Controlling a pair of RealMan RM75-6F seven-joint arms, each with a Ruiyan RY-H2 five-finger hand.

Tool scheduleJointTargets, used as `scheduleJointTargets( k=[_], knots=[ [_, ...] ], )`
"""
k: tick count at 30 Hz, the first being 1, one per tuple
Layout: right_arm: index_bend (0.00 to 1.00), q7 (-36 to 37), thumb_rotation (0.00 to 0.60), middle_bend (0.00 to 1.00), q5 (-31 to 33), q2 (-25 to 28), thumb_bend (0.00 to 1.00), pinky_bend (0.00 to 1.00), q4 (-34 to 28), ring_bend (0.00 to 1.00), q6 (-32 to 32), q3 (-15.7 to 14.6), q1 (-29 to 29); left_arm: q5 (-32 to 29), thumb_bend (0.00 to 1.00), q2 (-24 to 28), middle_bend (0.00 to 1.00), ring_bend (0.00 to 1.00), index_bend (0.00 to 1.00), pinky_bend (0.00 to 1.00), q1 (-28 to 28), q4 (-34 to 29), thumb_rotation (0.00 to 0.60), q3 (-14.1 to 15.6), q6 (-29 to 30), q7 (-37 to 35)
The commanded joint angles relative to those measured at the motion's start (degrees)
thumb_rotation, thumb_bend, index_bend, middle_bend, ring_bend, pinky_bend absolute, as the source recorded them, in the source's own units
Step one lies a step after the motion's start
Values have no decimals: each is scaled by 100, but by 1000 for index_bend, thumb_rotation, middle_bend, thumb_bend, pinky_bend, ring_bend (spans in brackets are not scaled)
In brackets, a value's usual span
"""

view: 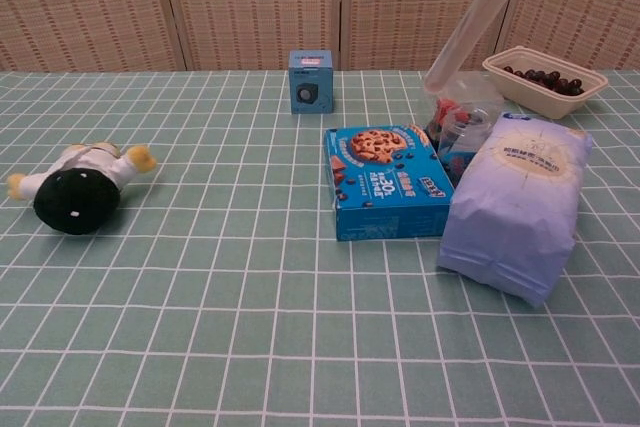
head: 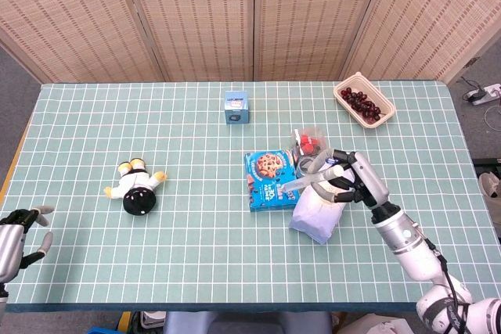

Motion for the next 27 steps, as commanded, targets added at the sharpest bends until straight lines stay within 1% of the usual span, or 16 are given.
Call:
scheduleJointTargets(
  k=[1,3,4,8,10,12,15,17,19,23,27],
  knots=[
    [667,-911,600,1000,-51,27,499,1000,156,1000,91,-38,-64,-4,400,1,465,327,391,492,0,-4,600,1,-4,3],
    [667,-1544,600,1000,39,-54,499,1000,234,1000,127,-38,-86,-10,400,7,465,327,391,492,0,-7,600,0,-7,-5],
    [667,-1991,600,1000,115,-108,499,1000,270,1000,138,-36,-96,-15,400,10,464,327,391,492,1,-8,600,-2,-8,-14],
    [667,-3211,600,1000,344,-246,499,1000,277,1000,142,-31,-105,-20,400,17,465,327,391,492,-2,-7,600,-1,-20,-19],
    [667,-3515,600,1000,459,-277,499,1000,193,1000,110,-23,-105,-19,400,17,465,327,393,492,-4,-11,600,1,-24,-12],
    [667,-3504,600,1000,534,-262,499,1000,92,1000,60,-4,-102,-18,400,18,465,327,402,492,-3,-13,600,0,-20,-17],
    [667,-3218,600,1000,590,-242,498,1000,-14,1000,23,40,-108,-20,400,13,465,327,407,492,-1,-10,600,-6,-8,-19],
    [667,-2810,600,1000,580,-228,499,1000,-71,1000,0,69,-117,-18,400,10,465,327,403,492,2,-5,600,-6,-2,-28],
    [667,-2266,600,1000,486,-166,499,1000,-96,1000,-60,64,-116,-12,399,9,465,327,400,492,3,-3,600,-5,2,-28],
    [667,-867,600,1000,104,-47,499,1000,25,1000,-45,43,-108,-11,399,12,464,327,396,492,0,0,600,-4,-3,-39],
    [667,93,600,1000,-206,-29,499,1000,195,1000,101,8,-95,-26,399,9,465,327,395,492,-8,7,600,-8,-22,-36]
  ],
)
